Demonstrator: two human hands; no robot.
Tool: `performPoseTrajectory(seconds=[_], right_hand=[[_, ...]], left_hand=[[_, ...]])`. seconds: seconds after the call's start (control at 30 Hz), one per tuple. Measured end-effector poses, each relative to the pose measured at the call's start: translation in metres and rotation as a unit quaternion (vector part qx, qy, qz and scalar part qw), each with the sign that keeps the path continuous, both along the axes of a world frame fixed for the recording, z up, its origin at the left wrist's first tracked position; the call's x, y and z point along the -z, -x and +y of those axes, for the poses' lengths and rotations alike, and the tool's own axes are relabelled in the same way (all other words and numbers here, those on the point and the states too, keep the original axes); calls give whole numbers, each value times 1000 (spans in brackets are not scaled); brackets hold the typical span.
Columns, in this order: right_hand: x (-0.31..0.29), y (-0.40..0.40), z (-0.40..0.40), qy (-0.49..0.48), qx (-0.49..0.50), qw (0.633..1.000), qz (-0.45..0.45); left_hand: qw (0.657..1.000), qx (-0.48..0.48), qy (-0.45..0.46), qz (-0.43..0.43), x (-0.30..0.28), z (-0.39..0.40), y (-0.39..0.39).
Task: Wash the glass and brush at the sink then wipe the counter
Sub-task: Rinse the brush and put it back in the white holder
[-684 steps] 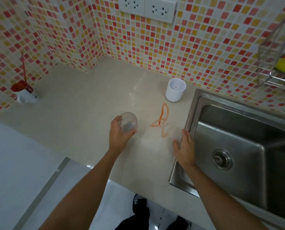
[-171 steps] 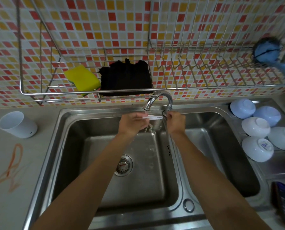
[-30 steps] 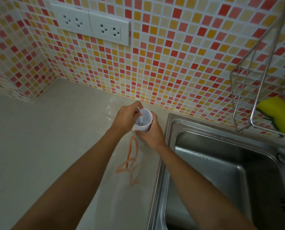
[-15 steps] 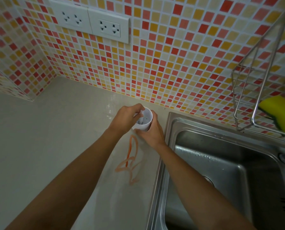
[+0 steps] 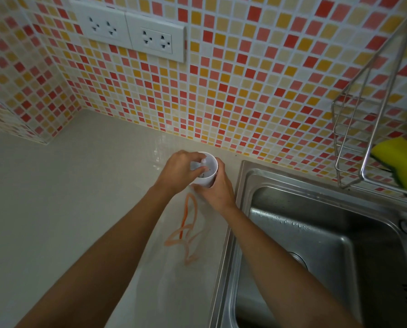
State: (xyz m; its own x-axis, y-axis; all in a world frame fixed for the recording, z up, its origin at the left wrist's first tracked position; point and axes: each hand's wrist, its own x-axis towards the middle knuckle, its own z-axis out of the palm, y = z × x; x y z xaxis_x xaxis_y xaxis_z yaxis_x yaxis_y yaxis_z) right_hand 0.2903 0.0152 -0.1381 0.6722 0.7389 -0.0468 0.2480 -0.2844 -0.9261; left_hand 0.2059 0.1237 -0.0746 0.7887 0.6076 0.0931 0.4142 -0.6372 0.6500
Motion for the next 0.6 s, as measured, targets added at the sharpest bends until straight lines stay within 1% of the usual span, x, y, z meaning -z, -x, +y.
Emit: performPoseTrajectory(seconds=[0.17, 0.27, 0.37, 0.47, 0.53, 0.6], right_hand=[[-2, 3, 1, -1, 4, 1000, 16], [-3, 3, 0, 10, 2, 1000, 12], [-4, 2, 1, 15, 7, 1000, -2], [-7, 4, 3, 17, 9, 1000, 9], [-9, 3, 2, 26, -12, 1000, 7], [-11, -2, -3, 64, -38, 997, 25]], left_hand=[[996, -69, 11, -45, 6, 1, 7], [996, -71, 39, -33, 14, 0, 11], [995, -83, 44, -44, 16, 0, 10], [995, -81, 54, -38, 12, 0, 8], [995, -74, 60, -42, 9, -1, 12], [993, -92, 43, -60, 6, 0, 21]])
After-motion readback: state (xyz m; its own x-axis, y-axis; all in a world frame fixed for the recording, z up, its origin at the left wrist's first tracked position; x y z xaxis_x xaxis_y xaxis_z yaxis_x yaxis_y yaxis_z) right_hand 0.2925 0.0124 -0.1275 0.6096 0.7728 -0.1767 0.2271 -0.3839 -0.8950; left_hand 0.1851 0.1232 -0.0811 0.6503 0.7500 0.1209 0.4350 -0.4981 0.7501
